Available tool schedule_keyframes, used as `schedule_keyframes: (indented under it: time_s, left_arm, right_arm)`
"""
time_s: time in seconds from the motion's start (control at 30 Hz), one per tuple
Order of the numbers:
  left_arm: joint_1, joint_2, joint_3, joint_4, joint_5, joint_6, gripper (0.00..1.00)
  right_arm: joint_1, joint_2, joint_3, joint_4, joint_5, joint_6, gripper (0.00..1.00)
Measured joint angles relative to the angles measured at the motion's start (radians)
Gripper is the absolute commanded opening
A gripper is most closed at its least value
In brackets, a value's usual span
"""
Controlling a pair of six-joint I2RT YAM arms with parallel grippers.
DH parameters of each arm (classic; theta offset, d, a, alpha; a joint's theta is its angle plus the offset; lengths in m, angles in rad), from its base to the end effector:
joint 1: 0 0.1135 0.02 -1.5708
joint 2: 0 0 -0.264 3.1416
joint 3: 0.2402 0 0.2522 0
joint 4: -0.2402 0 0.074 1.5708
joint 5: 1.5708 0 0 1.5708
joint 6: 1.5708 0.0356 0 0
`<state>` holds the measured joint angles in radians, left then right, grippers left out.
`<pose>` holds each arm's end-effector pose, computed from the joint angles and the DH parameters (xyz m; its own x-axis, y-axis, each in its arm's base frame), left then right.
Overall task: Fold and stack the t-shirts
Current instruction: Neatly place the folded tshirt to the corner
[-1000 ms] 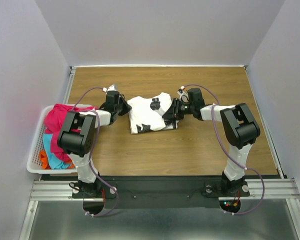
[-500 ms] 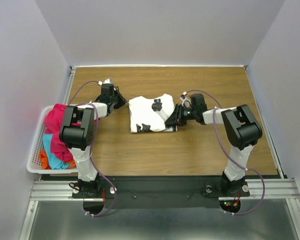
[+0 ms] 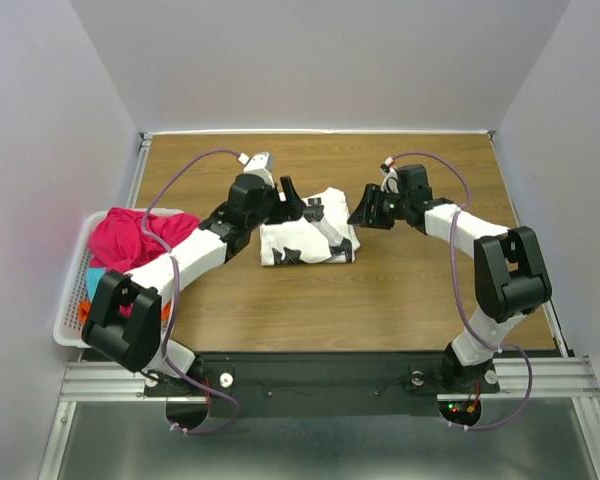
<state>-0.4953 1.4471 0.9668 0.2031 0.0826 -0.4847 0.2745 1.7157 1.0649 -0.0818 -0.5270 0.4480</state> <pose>0.2957 -0.1631 0.2855 -0.4663 -0.2759 -0.8405 0.3687 0.8031 -0.4681 0.3486 0.1168 0.2040 -0.8376 0.1531 -0.5244 -0.2567 0.7370 0.6252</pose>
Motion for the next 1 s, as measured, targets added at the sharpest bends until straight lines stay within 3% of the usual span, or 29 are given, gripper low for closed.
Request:
schedule_keyframes:
  time_s: [0.3,0.53,0.73,0.9,1.0]
  left_arm:
    - [-0.007,-0.050,-0.130,-0.160,-0.149,0.029,0.77]
    - [0.020,-0.157,-0.159,-0.204,-0.193,0.037,0.75]
    - [0.113,-0.247,-0.161,-0.248,-0.196,0.044,0.75]
    - [0.158,-0.331,-0.175,-0.261,-0.197,0.059,0.74]
    - [0.179,-0.359,-0.196,-0.255,-0.196,0.069,0.74]
  right_arm:
    - [-0.002,-0.001,-0.001,-0.142,0.068,-0.079,0.70]
    - [0.042,0.075,0.020,-0.156,0.079,-0.099,0.70]
    - [0.109,0.153,0.088,-0.158,0.093,-0.097,0.66]
    - [0.136,0.173,0.114,-0.163,0.128,-0.087,0.57]
    - [0.139,0.188,0.130,-0.169,0.163,-0.077,0.38]
